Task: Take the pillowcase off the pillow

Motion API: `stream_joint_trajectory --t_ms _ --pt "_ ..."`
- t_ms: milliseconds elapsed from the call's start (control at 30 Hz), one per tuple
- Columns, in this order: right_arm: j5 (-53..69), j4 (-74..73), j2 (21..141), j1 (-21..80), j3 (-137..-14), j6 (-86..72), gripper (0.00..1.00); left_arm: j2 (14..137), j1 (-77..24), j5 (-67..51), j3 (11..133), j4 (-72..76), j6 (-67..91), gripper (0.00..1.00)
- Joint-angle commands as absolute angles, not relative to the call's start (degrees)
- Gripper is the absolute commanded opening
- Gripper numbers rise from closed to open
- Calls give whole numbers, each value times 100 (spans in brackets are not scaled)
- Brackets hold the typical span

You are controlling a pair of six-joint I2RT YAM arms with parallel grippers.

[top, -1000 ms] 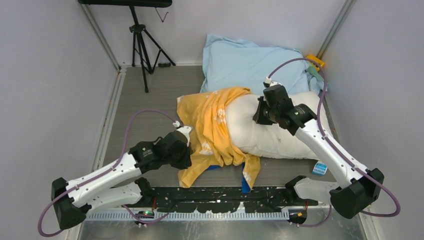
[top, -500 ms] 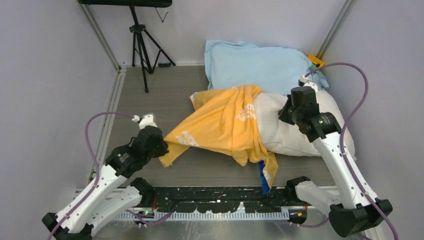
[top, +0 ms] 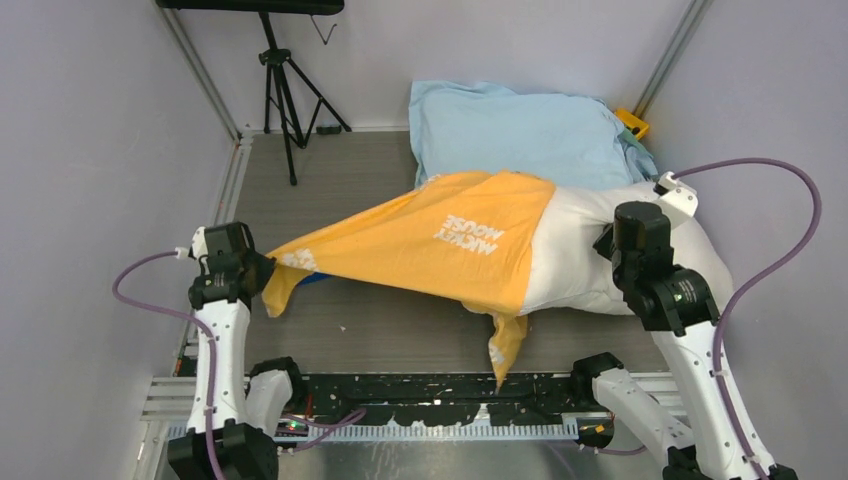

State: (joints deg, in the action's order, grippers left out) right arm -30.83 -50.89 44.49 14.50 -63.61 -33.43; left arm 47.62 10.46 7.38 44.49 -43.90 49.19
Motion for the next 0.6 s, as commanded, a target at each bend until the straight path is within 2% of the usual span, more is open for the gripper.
stream_joint_trajectory --t_ms 0,100,167,200,267,333,367,500,567 --pt "-4610 -4315 3970 1337 -6478 -3735 0 4866 1515 625 4666 -4226 5414 0" --pt "-4633 -4167 3790 1334 -6402 -3757 0 4686 1565 627 4505 -3966 5483 0" --pt "-4148 -3816 3666 1333 -6211 -3573 0 4613 1570 268 4408 -3700 5325 0" --pt "-3851 -3706 3668 1334 -6149 -3509 0 4594 1565 -87 4336 -3378 5179 4" --pt "-3206 -3571 3775 1343 -6082 -3510 0 4629 1552 -1025 4214 -2985 5006 32" --pt "-2532 -3500 4001 1335 -6065 -3532 0 4748 1391 -1527 4336 -3028 4817 51" --pt "-2192 -3480 4139 1337 -6074 -3558 0 4780 1201 -1552 4452 -3171 4683 57" --pt "-1036 -3338 4681 1344 -6083 -3655 0 4551 -291 -945 4753 -3426 4316 70" --pt "-775 -3328 4882 1340 -6091 -3765 0 4428 -863 -1326 4776 -3227 4142 75"
